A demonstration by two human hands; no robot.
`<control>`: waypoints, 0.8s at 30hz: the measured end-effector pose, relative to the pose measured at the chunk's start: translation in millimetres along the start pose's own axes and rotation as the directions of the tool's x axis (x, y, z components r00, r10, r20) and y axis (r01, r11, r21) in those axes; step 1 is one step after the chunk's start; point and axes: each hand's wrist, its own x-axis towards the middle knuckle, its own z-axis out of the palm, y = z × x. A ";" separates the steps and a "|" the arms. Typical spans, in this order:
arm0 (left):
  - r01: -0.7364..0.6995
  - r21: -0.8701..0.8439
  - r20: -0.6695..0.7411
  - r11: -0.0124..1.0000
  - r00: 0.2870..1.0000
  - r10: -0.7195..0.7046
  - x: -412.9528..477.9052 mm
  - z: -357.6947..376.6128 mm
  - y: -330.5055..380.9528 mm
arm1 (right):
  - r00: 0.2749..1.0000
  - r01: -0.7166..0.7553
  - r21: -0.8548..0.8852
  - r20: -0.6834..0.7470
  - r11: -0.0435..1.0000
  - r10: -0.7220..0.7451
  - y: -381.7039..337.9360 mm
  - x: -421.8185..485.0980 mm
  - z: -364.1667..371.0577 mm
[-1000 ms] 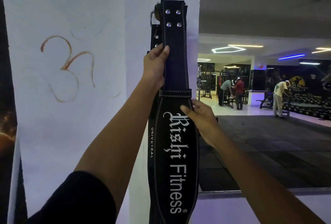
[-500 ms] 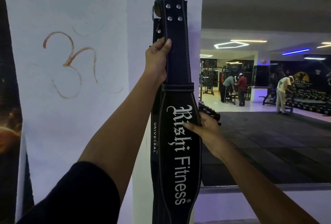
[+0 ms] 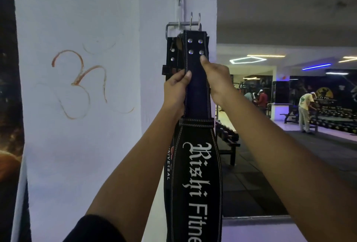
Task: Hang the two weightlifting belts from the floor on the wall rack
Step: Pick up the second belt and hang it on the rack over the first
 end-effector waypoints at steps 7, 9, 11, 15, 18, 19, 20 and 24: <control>0.057 0.082 0.003 0.995 0.998 -0.058 -11.1 -11.0 -1.9 | 0.974 -0.216 0.120 -0.048 0.969 0.223 -15.2 58.5 10.6; 0.049 0.130 -0.042 0.990 0.998 -0.043 -9.9 -9.8 0.6 | 0.972 -0.216 0.122 -0.070 0.969 0.225 -24.2 48.9 16.1; 0.022 0.170 -0.106 0.985 0.994 -0.004 -0.4 -4.5 10.8 | 0.976 -0.196 0.165 -0.061 0.967 0.208 -26.3 41.4 21.0; 0.022 0.170 -0.127 0.985 0.992 0.000 26.3 8.1 41.3 | 0.986 -0.142 0.188 -0.059 0.972 0.155 -19.1 35.9 31.6; 0.010 0.309 -0.154 0.951 0.987 0.039 40.9 8.9 43.8 | 0.996 -0.033 0.178 -0.076 0.984 0.048 -22.8 34.0 42.0; -0.002 0.330 -0.169 0.944 0.984 0.061 44.8 8.4 43.9 | 0.997 -0.004 0.185 -0.079 0.983 0.019 -27.0 32.7 44.8; -0.011 0.343 -0.183 0.939 0.980 0.079 48.6 7.2 44.4 | 0.997 0.026 0.178 -0.082 0.984 -0.012 -31.1 33.1 47.3; -0.042 0.222 -0.096 0.974 0.993 0.065 63.6 2.1 49.7 | 0.990 0.106 0.110 -0.105 0.988 -0.095 -39.2 39.6 60.4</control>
